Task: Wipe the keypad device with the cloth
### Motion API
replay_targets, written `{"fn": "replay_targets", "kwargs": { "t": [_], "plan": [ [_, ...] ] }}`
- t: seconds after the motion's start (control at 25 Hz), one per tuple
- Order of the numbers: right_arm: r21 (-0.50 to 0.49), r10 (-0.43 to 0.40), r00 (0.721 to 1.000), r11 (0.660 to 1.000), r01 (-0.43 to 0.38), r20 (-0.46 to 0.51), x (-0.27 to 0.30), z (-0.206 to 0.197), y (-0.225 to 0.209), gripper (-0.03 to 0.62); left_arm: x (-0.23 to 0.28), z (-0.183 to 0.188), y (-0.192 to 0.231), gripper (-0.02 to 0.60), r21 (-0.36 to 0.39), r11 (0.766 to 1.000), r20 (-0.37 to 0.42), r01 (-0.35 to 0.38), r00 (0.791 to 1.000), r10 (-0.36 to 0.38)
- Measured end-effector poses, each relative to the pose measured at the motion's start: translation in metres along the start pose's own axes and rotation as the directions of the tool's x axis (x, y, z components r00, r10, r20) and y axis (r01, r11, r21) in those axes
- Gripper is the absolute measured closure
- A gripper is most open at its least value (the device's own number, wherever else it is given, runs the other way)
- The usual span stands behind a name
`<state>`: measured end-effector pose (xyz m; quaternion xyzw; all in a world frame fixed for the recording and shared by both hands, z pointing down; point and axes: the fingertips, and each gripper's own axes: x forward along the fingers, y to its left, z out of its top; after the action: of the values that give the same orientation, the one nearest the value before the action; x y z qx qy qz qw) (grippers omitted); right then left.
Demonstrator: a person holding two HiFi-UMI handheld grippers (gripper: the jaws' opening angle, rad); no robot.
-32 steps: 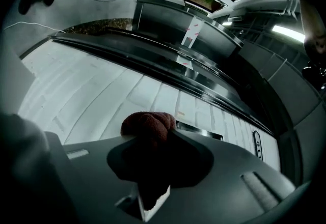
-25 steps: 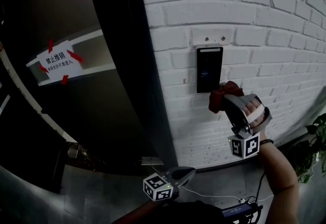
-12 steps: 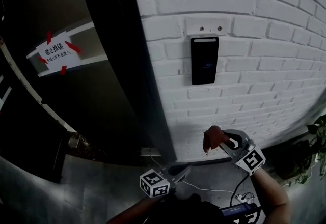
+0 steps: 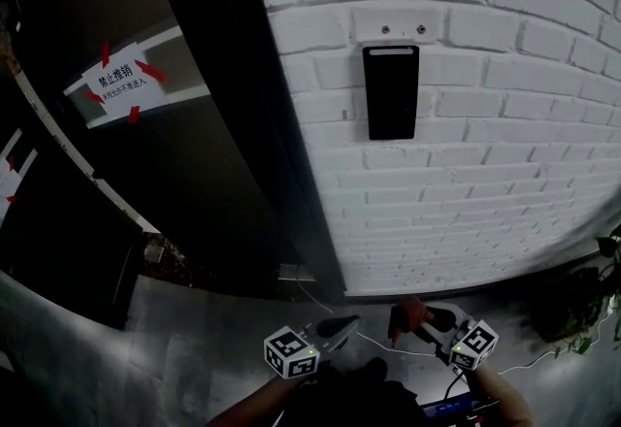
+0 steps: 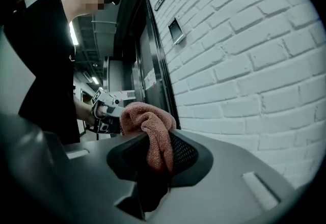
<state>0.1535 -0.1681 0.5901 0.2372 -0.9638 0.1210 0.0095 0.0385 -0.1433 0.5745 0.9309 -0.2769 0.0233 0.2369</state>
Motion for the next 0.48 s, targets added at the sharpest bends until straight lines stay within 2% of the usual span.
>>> {"fn": "replay_targets", "kwargs": {
  "t": [0.2,0.48],
  "plan": [
    [0.062,-0.040,0.999,0.997,0.039,0.003,-0.007,-0.031,0.034,0.508,-0.025,-0.010,-0.010,0.578,0.013,1.000,0.020,-0.001,1.000,0.001],
    [0.104,-0.105,0.992,0.990,0.097,0.072,-0.004,-0.027,0.099,0.508,-0.073,-0.032,-0.033,0.578,0.035,0.999,0.015,0.036,0.999,-0.037]
  ]
}}
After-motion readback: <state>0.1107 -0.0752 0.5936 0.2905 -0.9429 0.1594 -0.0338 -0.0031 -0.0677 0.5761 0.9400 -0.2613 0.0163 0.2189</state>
